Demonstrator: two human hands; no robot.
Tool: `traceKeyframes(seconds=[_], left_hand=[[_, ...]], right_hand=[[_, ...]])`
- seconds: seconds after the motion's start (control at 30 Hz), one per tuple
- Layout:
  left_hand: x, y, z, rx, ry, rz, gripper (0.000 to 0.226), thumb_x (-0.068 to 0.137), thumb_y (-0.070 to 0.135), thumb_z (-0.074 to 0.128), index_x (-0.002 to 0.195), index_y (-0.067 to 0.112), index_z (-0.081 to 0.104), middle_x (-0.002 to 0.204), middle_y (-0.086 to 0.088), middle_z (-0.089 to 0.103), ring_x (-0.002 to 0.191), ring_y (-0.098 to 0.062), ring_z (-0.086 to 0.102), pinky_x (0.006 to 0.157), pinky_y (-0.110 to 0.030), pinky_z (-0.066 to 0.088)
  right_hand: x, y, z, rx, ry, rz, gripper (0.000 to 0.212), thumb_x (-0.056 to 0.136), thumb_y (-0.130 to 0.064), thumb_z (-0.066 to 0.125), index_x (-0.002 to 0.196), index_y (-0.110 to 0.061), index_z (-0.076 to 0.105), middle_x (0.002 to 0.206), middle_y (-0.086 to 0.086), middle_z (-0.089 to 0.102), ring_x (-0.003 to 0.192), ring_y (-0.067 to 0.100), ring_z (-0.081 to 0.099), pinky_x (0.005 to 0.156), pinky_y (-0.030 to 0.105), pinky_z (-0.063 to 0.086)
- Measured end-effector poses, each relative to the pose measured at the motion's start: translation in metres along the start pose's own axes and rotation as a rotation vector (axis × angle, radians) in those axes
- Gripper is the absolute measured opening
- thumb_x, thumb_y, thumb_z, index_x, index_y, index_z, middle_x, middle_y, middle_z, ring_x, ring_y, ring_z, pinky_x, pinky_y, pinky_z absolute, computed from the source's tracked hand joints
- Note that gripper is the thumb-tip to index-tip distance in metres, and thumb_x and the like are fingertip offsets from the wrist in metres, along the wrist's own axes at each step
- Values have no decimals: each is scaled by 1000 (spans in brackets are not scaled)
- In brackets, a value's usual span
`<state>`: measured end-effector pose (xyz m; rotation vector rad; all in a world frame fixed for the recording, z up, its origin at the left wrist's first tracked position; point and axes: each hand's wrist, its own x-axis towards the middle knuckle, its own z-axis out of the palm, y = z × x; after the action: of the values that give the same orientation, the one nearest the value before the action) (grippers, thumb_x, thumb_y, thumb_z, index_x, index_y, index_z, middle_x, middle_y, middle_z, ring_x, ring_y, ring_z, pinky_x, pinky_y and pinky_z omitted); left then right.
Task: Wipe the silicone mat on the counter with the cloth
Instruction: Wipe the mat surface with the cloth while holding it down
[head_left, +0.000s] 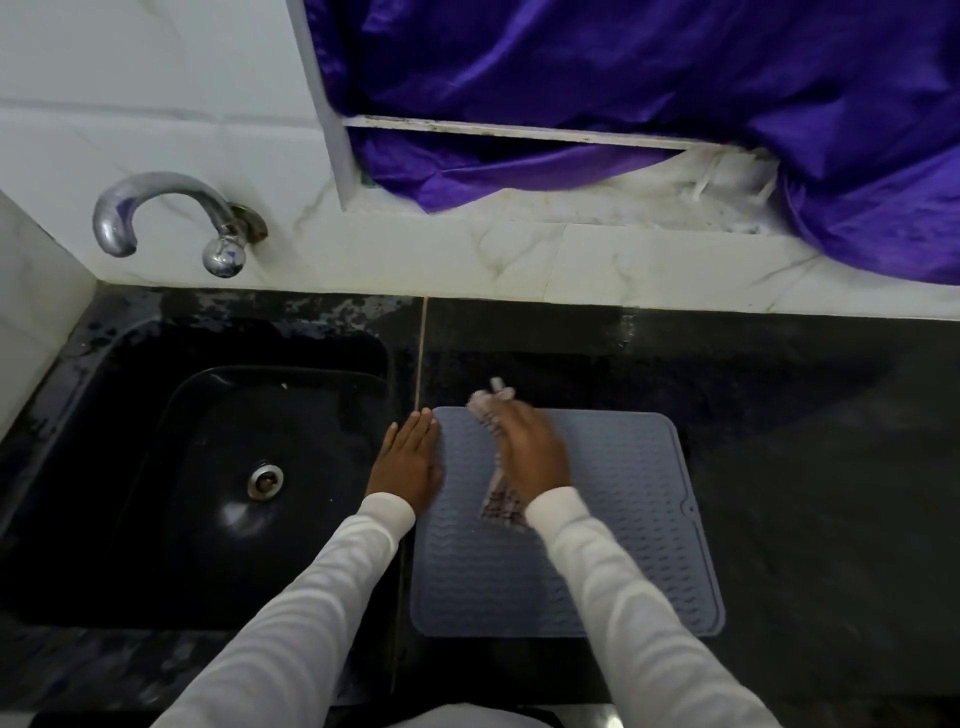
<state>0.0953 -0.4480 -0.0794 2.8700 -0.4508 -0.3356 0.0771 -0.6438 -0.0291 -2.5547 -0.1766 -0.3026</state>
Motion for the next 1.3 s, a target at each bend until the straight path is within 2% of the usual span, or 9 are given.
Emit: traceKeyframes(seconds=[0.13,0.33,0.43,0.5,0.67,0.87,1.0,1.13,1.3], left_hand=[[-1,-7,-1,-4,-24,19,66,90,38,22,151,14,25,159,-3,23,148,-18,15,119,-37,1],[-4,-13,0,35,-35,41,60,88,34,34,141,9,46,146,-6,47,138,-22,40,113,-45,22],[-4,-12,-4,25,-25,37,58,87,32,35,139,10,50,144,-6,49,135,-22,44,112,-47,25],[-3,-13,-2,57,-44,41,59,86,34,35,138,11,51,144,-6,49,135,-22,44,112,-47,26],[0,-14,1,132,-89,36,63,85,40,32,136,9,52,142,-9,51,133,-23,47,110,-46,27],[4,-11,4,106,-44,66,78,82,42,9,149,8,29,157,-10,25,147,-24,20,118,-40,1],[3,-6,6,70,-14,39,80,80,42,10,150,7,28,157,-11,24,146,-26,22,117,-38,3],[4,-4,6,94,-37,17,90,73,48,-5,154,11,9,162,-6,6,149,-20,4,116,-34,-9],[3,0,6,134,-47,-25,72,90,44,12,154,13,7,162,-4,4,149,-19,3,119,-36,-5]], right_hand=[[2,-47,60,-133,-255,35,51,88,-17,61,137,-22,49,141,10,49,116,32,54,95,41,48],[-8,-44,68,-357,-311,53,73,73,-9,77,139,-17,47,143,10,46,94,31,59,67,40,57],[0,-37,60,-405,-422,62,87,76,-12,75,149,-22,30,157,7,23,112,38,49,77,46,54],[3,-30,55,-429,-474,42,83,85,-17,68,151,-26,20,159,4,12,122,39,40,86,47,51],[-2,5,29,-485,-502,66,70,92,-17,55,151,-30,20,159,-1,11,124,34,38,93,47,47],[-18,61,-14,-550,-475,186,68,92,-17,54,150,-32,23,160,-2,12,127,36,36,95,47,43],[-29,96,-43,-563,-465,258,70,91,-17,54,151,-33,21,160,-4,10,126,36,36,94,48,45],[-40,125,-76,-524,-404,315,68,95,-13,50,151,-35,18,161,-4,9,128,37,37,97,47,44],[-49,165,-99,-546,-380,413,62,94,-16,49,147,-40,27,155,-4,24,122,36,38,93,47,46]])
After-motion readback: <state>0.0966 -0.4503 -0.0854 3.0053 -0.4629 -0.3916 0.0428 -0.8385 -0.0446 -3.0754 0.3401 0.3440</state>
